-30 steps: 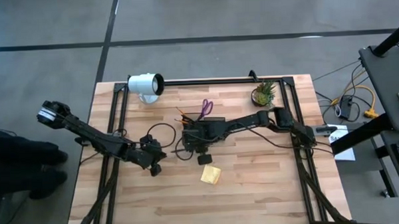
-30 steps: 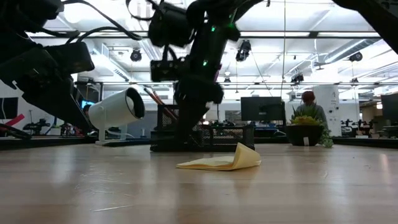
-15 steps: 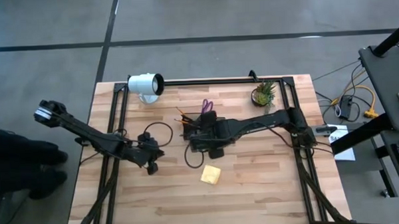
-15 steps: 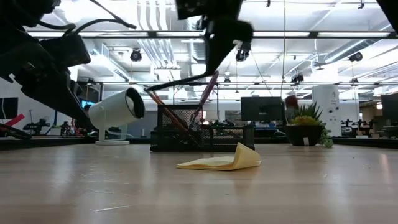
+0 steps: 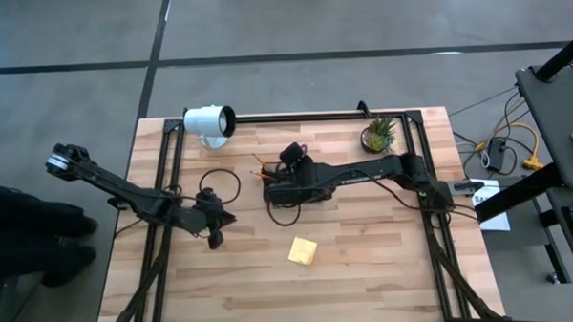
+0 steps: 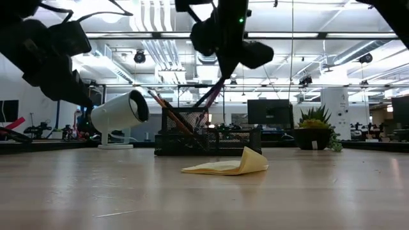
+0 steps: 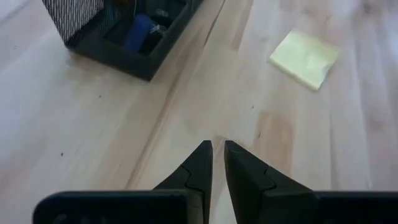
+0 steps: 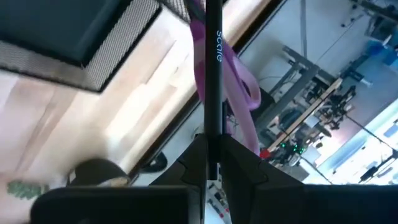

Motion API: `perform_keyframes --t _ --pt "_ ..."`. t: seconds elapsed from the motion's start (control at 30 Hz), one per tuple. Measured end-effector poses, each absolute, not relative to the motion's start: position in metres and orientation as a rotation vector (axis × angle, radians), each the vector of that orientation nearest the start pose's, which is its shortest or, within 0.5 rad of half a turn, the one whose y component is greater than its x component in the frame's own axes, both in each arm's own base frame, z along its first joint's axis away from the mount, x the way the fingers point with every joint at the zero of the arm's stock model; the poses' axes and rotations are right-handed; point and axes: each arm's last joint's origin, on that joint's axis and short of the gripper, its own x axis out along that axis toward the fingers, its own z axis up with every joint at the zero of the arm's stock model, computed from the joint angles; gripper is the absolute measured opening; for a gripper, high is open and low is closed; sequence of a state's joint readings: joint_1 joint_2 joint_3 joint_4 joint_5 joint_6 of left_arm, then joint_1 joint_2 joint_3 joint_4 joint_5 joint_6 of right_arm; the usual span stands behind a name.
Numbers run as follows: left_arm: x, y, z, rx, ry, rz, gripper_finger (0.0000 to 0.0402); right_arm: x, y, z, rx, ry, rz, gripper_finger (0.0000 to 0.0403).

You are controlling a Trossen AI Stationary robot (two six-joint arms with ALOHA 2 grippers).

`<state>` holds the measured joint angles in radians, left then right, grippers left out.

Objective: Pick and place office supplies into organizer
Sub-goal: Put the black pen into the black desk organizer, then put the yellow sticky notes into the black desk organizer

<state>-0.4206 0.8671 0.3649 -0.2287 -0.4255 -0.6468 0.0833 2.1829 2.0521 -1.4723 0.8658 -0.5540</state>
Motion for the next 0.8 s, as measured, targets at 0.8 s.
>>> perform_keyframes --t 0.8 --pt "0.147 -0.053 0.193 -0.387 0.541 0.159 0.0027 0.462 0.018 0.225 -1.224 1.466 -0.156 0.0029"
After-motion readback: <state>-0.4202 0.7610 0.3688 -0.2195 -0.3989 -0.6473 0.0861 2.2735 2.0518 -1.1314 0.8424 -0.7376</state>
